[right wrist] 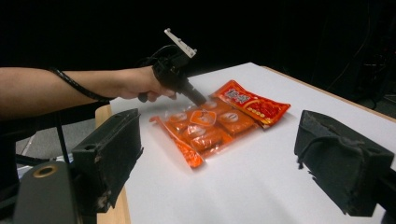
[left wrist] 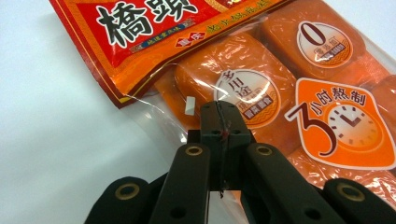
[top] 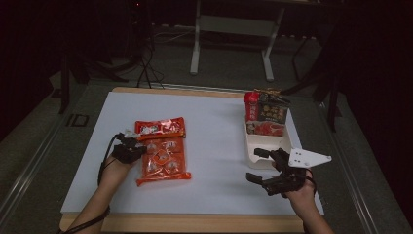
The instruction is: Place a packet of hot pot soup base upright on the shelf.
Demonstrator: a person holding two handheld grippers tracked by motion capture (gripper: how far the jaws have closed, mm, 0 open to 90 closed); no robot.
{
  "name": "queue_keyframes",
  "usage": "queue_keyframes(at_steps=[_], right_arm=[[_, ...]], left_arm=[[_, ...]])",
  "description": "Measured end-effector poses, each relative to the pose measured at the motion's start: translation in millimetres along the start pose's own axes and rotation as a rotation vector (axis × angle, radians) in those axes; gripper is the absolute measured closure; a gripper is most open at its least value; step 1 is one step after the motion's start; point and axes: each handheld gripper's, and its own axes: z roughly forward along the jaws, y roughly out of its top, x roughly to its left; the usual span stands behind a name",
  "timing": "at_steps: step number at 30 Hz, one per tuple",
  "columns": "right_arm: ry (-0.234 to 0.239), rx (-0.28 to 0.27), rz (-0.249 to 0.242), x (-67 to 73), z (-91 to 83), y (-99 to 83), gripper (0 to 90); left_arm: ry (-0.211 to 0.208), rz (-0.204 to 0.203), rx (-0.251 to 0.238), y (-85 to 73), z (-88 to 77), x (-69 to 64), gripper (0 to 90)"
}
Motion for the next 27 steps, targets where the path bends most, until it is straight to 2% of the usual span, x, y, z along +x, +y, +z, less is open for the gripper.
queue_keyframes(at_steps=[2,5,7,8,9,10,11,12,13,17,18,19,20,22,23,27], right_arm=[[0.001,-0.001,0.001,-0.3,-0.1,0.0,14.3],[0.003,0.002,0.001,-0.1,0.1,-0.2,14.4],[0.003,0.003,0.000,0.1,0.4,-0.3,14.3],[0.004,0.002,0.001,0.0,0.4,-0.3,14.3],[0.003,0.003,0.001,0.0,0.4,-0.2,14.4],[0.001,0.003,0.000,0.1,0.4,-0.2,14.3],[0.000,0.004,0.001,0.3,-0.1,-0.3,14.3],[0.000,0.003,0.001,0.2,-0.5,-0.6,14.3],[-0.001,0.004,0.002,0.0,-1.2,-0.9,14.3],[-0.002,0.001,0.007,-0.7,-3.7,-2.6,14.3],[-0.002,0.001,0.007,-0.7,-3.7,-2.6,14.3],[-0.002,0.000,0.011,-1.8,-4.5,-3.0,14.3],[-0.003,-0.001,0.010,-2.2,-4.6,-3.0,14.4],[-0.005,-0.001,0.010,-2.5,-4.6,-2.9,14.4],[-0.002,-0.003,0.011,-1.9,-4.3,-2.4,14.3],[-0.004,0.001,0.000,-0.2,-4.2,-1.3,14.3]], left_arm=[[-0.025,0.024,-0.003,4.4,4.1,-12.1,90.0],[-0.047,0.035,-0.002,7.6,7.0,-21.1,90.0],[-0.112,0.033,-0.004,9.8,9.4,-27.1,90.0],[-0.146,0.041,-0.005,11.5,12.0,-34.4,90.0],[-0.149,0.049,-0.004,12.8,13.6,-40.2,90.0],[-0.149,0.049,-0.004,12.8,13.6,-40.2,90.0],[-0.119,0.102,0.005,19.2,15.7,-54.2,90.0],[-0.120,0.110,0.009,22.2,17.0,-57.2,90.0],[-0.116,0.100,0.007,23.9,18.4,-58.3,90.0],[-0.056,0.104,-0.008,25.7,14.5,-54.4,90.0],[-0.056,0.104,-0.008,25.7,14.5,-54.4,90.0],[-0.043,0.079,-0.035,24.1,10.2,-46.4,90.0],[-0.029,0.081,-0.044,23.4,8.0,-41.8,90.0],[-0.020,0.074,-0.041,23.1,6.6,-38.6,90.0],[-0.016,0.053,-0.052,21.9,4.1,-29.2,90.0],[0.016,0.019,-0.037,20.2,6.6,-16.5,90.0]])
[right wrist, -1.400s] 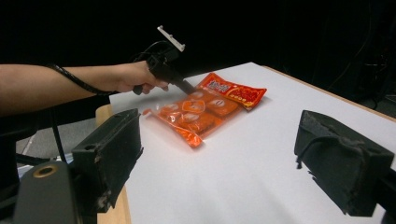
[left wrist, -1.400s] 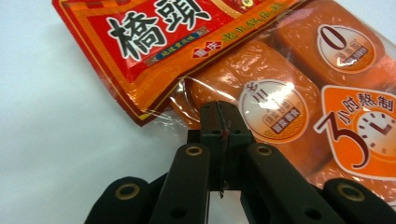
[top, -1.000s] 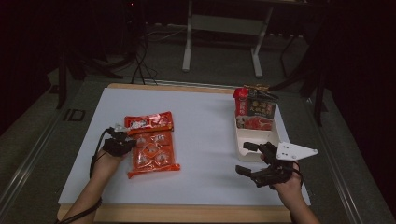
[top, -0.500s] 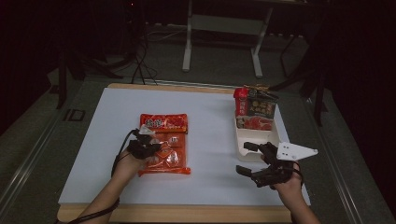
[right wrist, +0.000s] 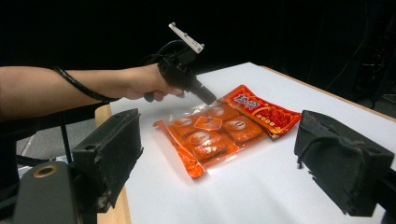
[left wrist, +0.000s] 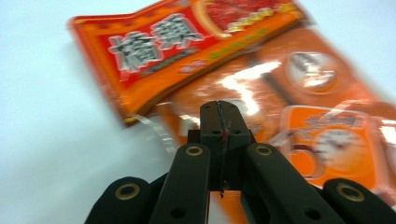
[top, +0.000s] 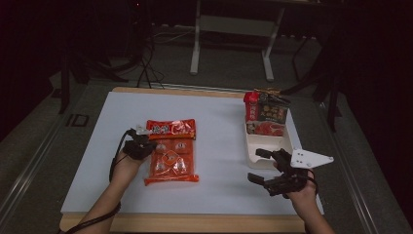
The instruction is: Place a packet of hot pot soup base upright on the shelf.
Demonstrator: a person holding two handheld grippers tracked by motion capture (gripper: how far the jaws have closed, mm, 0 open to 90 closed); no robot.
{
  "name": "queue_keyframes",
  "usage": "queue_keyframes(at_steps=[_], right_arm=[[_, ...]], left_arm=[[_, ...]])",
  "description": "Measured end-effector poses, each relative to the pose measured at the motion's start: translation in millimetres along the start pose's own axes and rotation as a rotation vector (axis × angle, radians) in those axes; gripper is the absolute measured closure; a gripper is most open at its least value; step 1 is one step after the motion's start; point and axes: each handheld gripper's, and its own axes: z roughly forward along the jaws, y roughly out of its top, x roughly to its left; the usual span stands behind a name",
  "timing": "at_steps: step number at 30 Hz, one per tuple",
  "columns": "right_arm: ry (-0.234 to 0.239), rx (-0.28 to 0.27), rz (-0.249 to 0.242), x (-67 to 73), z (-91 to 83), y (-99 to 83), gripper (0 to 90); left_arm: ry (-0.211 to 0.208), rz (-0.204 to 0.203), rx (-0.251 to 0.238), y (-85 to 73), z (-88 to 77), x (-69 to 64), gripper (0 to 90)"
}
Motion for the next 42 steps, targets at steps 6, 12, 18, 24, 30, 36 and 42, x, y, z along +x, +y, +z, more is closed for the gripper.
queue_keyframes(at_steps=[6,12,18,24,30,36,42], right_arm=[[-0.002,-0.004,0.002,-0.6,-0.9,0.2,14.4],[-0.001,0.000,0.000,-0.7,-0.1,-0.6,14.3],[0.001,0.001,-0.002,0.5,0.6,0.1,14.3],[0.003,-0.002,-0.001,0.3,0.1,0.3,14.3],[0.004,-0.002,-0.003,0.6,0.1,0.2,14.4],[0.004,0.000,0.002,0.1,-0.5,0.1,14.4],[0.004,-0.001,0.001,-0.5,-0.5,0.0,14.4]], left_arm=[[0.008,-0.009,0.043,-4.3,11.1,0.9,90.0],[0.002,-0.002,0.055,-3.0,13.7,-4.1,90.0],[-0.003,0.027,0.052,0.7,19.1,-19.1,90.0],[-0.028,0.082,0.063,6.5,24.9,-44.0,90.0],[-0.055,0.126,0.073,10.2,28.1,-59.2,90.0],[-0.102,0.148,0.077,11.1,29.5,-69.0,90.0],[-0.102,0.142,0.072,-1.5,16.4,-66.7,90.0]])
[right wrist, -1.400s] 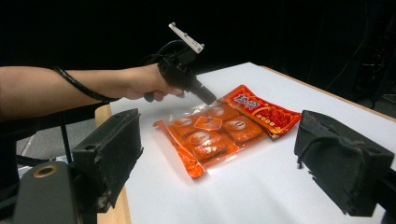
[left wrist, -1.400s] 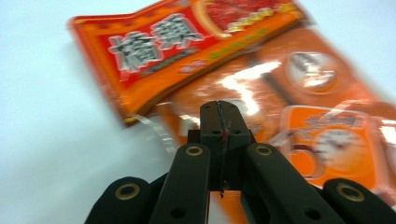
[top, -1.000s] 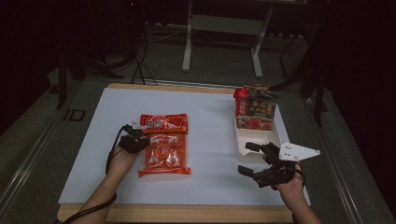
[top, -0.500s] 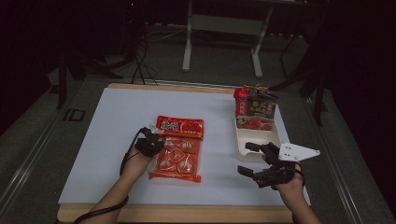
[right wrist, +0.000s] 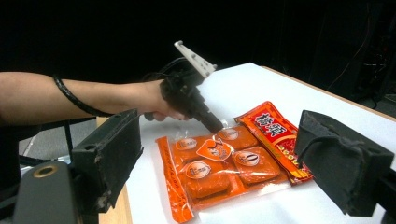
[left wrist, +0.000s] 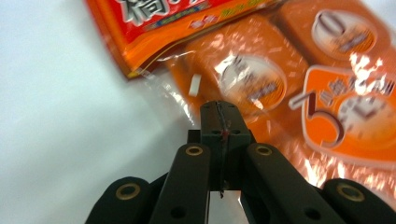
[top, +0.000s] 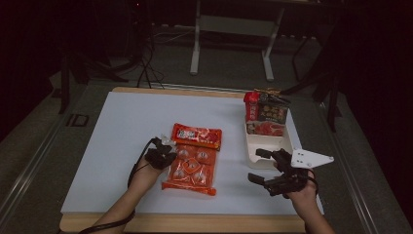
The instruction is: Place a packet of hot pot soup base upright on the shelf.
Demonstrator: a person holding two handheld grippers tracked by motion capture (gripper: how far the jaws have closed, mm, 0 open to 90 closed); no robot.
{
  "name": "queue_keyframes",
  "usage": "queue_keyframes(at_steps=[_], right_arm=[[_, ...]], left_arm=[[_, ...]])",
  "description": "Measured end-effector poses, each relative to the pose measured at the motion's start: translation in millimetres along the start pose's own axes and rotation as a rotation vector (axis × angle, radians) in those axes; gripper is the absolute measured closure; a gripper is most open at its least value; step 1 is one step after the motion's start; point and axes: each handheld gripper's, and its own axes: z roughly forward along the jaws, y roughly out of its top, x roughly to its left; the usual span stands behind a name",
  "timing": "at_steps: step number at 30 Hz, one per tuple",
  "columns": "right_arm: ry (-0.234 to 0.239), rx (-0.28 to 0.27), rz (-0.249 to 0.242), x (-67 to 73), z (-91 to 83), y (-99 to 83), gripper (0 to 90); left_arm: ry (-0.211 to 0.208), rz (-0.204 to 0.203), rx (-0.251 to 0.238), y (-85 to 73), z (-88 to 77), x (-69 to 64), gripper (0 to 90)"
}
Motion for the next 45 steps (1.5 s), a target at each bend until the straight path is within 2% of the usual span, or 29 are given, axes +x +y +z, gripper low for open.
queue_keyframes(at_steps=[1,3,5,7,8,9,10,13,16,18,21,23,31,33,35,37,38,42,43,45], right_arm=[[0.000,0.000,0.001,0.1,-0.1,0.0,14.4],[0.001,0.000,0.002,0.3,-0.1,0.0,14.4],[0.000,0.000,0.000,0.6,0.4,0.3,14.4],[0.001,-0.002,-0.002,0.8,1.0,0.5,14.4],[0.001,-0.002,-0.002,0.8,1.2,0.6,14.4],[0.002,-0.002,0.000,0.8,1.3,0.7,14.4],[0.003,-0.001,-0.001,1.0,1.6,0.8,14.4],[0.004,-0.001,0.000,1.5,2.2,1.0,14.4],[0.005,-0.001,-0.003,1.8,2.6,1.1,14.4],[0.006,-0.002,-0.002,1.8,2.8,1.2,14.4],[0.005,0.003,-0.002,1.1,3.4,0.8,14.4],[0.008,0.001,0.000,1.3,3.7,0.6,14.4],[0.009,0.003,0.003,0.6,3.1,-0.1,14.4],[0.006,0.005,0.000,0.9,2.6,0.1,14.4],[0.004,0.001,-0.002,1.2,1.6,0.4,14.4],[0.004,-0.004,0.000,1.5,0.8,0.8,14.4],[0.004,-0.005,-0.001,1.4,0.4,1.0,14.4],[0.004,-0.007,-0.002,1.0,-0.5,1.0,14.4],[0.004,-0.007,-0.002,1.0,-0.5,1.0,14.4],[0.006,-0.005,0.003,1.0,-0.7,0.0,14.4]], left_arm=[[-0.020,-0.010,0.003,-3.6,-3.0,0.8,90.0],[-0.026,-0.007,0.007,-7.3,-6.3,1.0,90.0],[-0.056,-0.009,0.015,-16.6,-15.4,-0.1,90.0],[-0.063,0.003,0.022,-19.0,-17.2,-2.6,90.0],[-0.095,0.026,0.037,-22.8,-18.2,-9.3,90.0],[-0.095,0.026,0.037,-22.8,-18.2,-9.3,90.0],[-0.075,0.056,0.045,-23.4,-19.9,-16.3,90.0],[-0.088,0.023,0.045,-23.9,-19.8,-16.3,90.0],[-0.085,0.021,0.045,-23.9,-19.9,-18.8,90.0],[-0.105,0.014,0.042,-24.0,-19.3,-22.0,90.0],[-0.119,0.035,0.041,-23.1,-18.7,-33.2,90.0],[-0.133,0.026,0.039,-23.2,-18.4,-35.3,90.0],[-0.150,0.022,0.034,-23.4,-18.7,-34.4,90.0],[-0.150,-0.012,0.012,-19.1,-19.2,-29.6,90.0],[-0.123,-0.015,-0.014,-11.8,-18.2,-26.4,90.0],[-0.120,-0.026,-0.028,-7.2,-17.6,-24.6,90.0],[-0.098,-0.027,-0.050,3.2,-15.0,-22.0,90.0],[-0.066,-0.032,-0.061,22.5,-4.2,-14.5,90.0],[-0.066,-0.032,-0.061,22.5,-4.2,-14.5,90.0],[-0.051,-0.054,-0.064,32.7,5.9,-7.9,90.0]])
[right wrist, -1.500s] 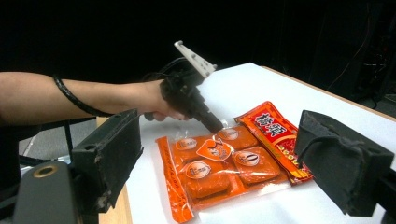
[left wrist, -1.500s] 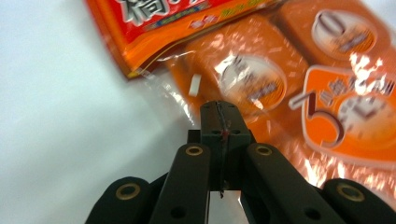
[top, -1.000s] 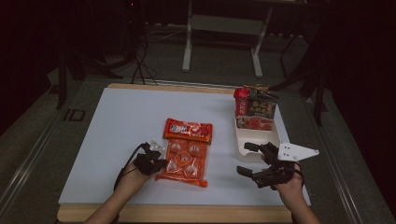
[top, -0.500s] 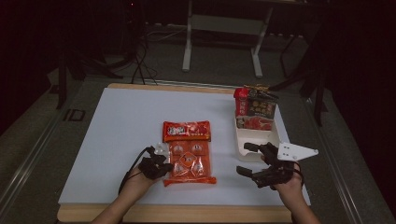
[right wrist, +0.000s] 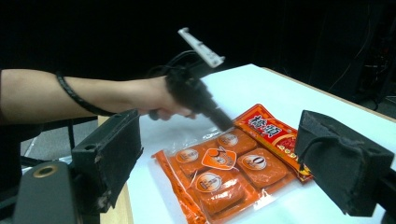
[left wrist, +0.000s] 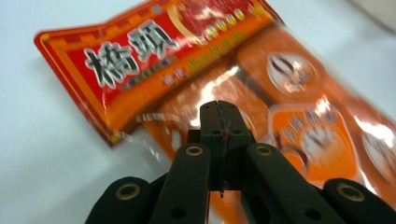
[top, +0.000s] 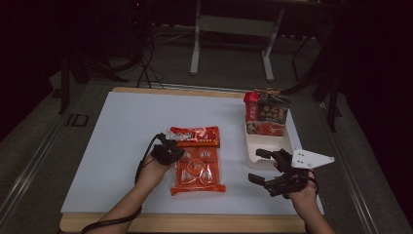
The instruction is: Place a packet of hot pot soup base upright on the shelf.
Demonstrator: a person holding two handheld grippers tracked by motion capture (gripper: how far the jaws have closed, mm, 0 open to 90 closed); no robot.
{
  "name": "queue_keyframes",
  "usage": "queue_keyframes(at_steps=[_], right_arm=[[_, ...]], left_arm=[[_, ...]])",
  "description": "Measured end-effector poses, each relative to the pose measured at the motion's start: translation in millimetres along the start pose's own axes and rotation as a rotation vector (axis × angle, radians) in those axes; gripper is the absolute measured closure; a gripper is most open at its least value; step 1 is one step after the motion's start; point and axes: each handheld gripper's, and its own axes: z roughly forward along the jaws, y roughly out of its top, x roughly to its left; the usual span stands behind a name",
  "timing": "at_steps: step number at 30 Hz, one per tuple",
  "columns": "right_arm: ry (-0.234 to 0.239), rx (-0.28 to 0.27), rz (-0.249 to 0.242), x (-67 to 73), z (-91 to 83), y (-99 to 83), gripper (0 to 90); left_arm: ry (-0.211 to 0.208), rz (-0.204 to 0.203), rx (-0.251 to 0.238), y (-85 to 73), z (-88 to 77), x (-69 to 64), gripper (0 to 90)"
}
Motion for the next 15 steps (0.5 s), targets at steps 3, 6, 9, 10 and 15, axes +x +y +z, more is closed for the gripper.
queue_keyframes(at_steps=[3,6,9,10,15], right_arm=[[0.001,0.003,-0.001,0.0,0.5,-0.8,14.4],[0.003,0.003,-0.003,-0.1,1.1,-0.9,14.4],[0.002,0.006,-0.006,0.1,0.7,-1.1,14.4],[0.001,0.005,-0.005,0.0,0.5,-1.3,14.4],[-0.001,0.005,0.001,-0.7,-0.6,-2.5,14.4]], left_arm=[[0.020,-0.026,0.007,7.0,11.1,7.0,90.0],[0.033,-0.041,0.010,13.0,21.9,12.7,90.0],[0.049,-0.028,0.029,18.5,29.0,14.9,90.0],[0.043,-0.035,0.035,19.3,30.6,15.5,90.0],[0.052,-0.005,0.045,22.0,35.6,13.0,90.0]])
